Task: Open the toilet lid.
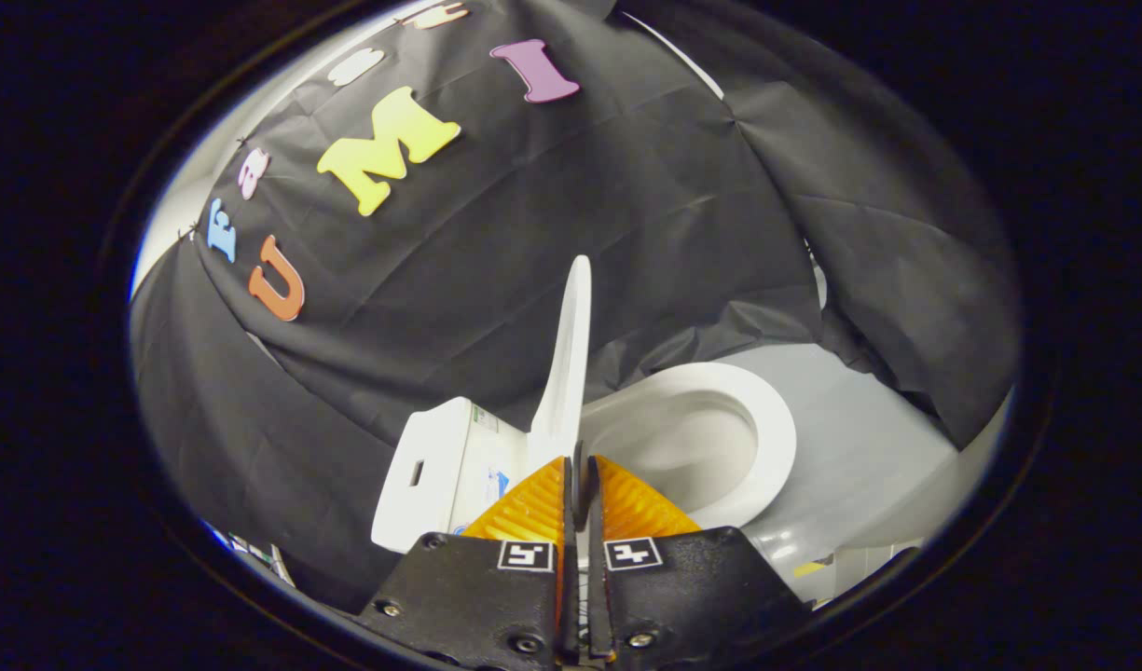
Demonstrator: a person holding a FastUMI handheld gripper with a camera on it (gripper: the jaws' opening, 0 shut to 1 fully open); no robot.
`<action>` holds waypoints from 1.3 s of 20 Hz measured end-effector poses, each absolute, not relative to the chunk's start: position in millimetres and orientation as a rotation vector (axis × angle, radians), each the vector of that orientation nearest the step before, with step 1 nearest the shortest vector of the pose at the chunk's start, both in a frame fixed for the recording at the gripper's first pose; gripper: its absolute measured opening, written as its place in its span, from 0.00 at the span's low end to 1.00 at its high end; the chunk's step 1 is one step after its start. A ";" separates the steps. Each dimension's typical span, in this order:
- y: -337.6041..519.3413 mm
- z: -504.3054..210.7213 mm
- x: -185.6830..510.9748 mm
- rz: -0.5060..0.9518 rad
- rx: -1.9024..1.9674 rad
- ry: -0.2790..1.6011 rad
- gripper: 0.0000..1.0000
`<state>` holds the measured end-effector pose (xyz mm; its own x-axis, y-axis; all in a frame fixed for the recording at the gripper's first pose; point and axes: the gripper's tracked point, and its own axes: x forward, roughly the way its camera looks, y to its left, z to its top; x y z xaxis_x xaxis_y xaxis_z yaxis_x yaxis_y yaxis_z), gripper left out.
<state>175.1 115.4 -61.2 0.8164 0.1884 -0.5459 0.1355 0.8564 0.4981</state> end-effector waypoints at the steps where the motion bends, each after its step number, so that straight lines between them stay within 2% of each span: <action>1: 120.9 -58.0 176.5 0.032 0.543 0.623 0.07; 26: 260.5 -6.5 194.3 0.072 0.177 0.557 0.12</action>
<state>194.3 260.5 -6.5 0.8470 0.1158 -0.5189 -0.0202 0.9823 0.1862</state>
